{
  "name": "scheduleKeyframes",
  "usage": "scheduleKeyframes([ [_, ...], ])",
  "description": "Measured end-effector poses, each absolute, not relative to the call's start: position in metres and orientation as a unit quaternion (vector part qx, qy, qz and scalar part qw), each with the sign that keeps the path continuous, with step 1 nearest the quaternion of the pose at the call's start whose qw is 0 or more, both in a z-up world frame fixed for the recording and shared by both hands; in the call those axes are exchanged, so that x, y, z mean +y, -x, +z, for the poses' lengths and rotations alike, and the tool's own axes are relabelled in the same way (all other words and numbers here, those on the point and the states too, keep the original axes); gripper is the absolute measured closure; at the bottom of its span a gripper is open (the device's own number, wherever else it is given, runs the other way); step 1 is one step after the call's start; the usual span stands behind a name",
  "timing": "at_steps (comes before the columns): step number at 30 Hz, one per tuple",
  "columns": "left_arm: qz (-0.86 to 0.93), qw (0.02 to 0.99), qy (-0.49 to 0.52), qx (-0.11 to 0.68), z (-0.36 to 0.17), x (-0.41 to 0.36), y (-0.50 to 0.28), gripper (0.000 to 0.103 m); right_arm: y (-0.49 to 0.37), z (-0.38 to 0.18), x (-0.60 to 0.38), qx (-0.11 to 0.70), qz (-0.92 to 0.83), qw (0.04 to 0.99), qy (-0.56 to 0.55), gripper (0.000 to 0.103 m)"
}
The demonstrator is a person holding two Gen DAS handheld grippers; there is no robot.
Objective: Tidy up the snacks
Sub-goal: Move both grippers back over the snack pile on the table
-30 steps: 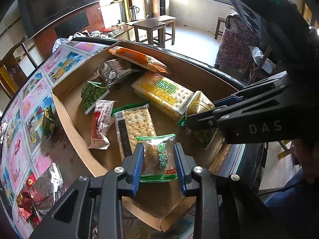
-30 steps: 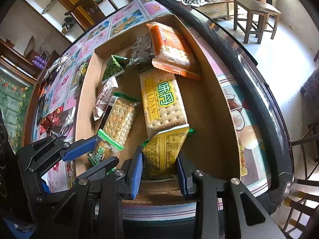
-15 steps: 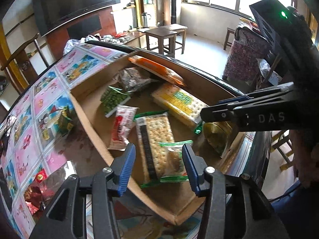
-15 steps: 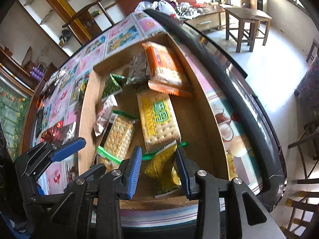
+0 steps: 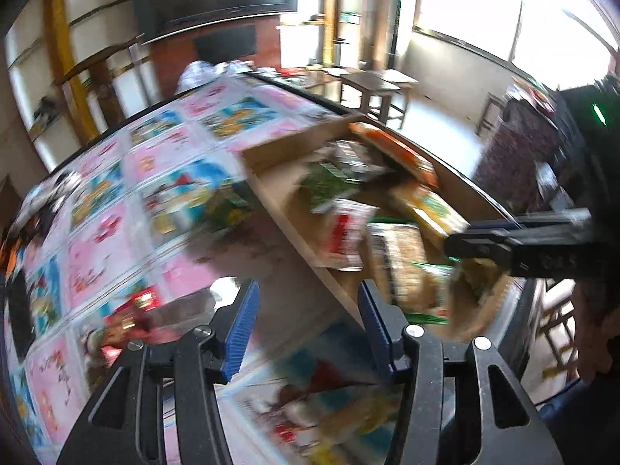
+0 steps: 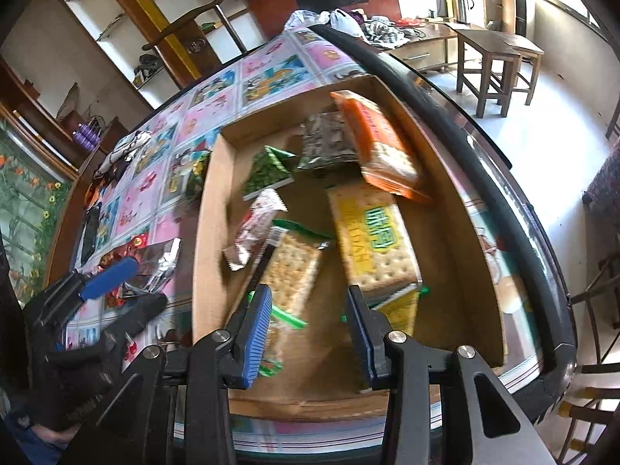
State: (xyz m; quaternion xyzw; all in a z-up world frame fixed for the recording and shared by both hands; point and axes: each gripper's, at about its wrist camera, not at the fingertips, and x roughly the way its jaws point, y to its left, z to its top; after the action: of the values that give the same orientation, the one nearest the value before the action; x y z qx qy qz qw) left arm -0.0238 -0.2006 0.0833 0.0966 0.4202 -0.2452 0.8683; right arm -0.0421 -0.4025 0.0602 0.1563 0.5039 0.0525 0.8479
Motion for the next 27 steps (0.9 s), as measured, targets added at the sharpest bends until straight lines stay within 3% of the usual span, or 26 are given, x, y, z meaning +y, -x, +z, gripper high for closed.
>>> scheduleKeyframes([
  [7,-0.114,0.889,-0.047,0.441,0.076,-0.106,-0.037,0.051,0.048,0.067,-0.382,0.501,0.063,0.852,-0.137,0.061],
  [11,-0.106,0.858,-0.026,0.502,0.040,-0.075,-0.063,0.053,0.050,0.069,-0.374,0.501,0.067,0.853,-0.131,0.061],
  [19,-0.207,0.824,0.002,0.528,0.037,-0.068,0.013,0.056,0.049,0.069,-0.356,0.503,0.085,0.851,-0.125,0.061],
  [27,-0.131,0.855,0.073,0.496,0.066,0.006,0.054,0.049,0.045,0.069,-0.339,0.506,0.101,0.848,-0.121,0.061],
])
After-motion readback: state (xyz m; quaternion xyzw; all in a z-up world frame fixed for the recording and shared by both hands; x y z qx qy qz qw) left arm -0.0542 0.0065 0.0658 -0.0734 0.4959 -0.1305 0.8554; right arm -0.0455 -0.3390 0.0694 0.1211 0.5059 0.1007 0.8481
